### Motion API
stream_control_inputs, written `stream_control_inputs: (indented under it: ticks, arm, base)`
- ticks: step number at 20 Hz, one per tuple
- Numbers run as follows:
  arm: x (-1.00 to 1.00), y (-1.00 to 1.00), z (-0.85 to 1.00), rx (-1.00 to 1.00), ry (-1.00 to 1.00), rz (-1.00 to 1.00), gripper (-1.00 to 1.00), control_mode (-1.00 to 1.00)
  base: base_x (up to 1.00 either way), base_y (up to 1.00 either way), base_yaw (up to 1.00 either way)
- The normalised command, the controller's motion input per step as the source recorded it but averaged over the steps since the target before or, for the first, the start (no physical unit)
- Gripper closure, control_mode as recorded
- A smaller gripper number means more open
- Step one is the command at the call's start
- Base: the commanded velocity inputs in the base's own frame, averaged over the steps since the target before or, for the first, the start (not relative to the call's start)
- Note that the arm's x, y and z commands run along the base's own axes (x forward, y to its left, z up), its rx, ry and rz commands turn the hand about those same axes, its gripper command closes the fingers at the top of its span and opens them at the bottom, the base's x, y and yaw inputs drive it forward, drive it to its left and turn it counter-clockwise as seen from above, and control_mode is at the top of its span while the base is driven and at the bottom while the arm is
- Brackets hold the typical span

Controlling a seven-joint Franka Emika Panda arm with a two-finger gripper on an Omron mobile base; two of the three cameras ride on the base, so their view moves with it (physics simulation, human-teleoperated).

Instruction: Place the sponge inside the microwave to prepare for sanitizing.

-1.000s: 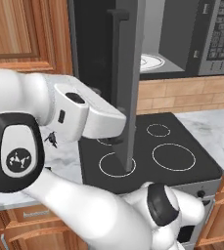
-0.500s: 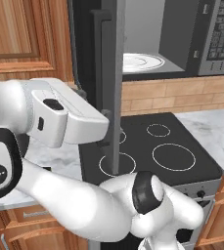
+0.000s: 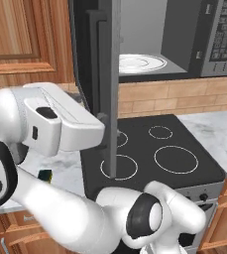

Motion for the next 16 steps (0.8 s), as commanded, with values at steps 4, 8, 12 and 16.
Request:
stream_control_inputs:
  ticks: [4,8,12,16]
  arm:
    - [0.0,0.21,0.0,0.0,0.01,-0.01,-1.0,-1.0]
    - [0.0,0.57,-0.03,0.0,0.16,-0.06,-1.0,-1.0]
    - [0.0,0.53,0.0,0.0,0.17,-0.08,-1.0,-1.0]
    - [-0.04,0.27,0.0,0.0,0.15,-0.1,-1.0,-1.0]
  base:
    - [0.0,0.0,0.0]
    - [0.0,0.0,0.0]
    - [0.0,0.0,0.0]
    - [0.0,0.0,0.0]
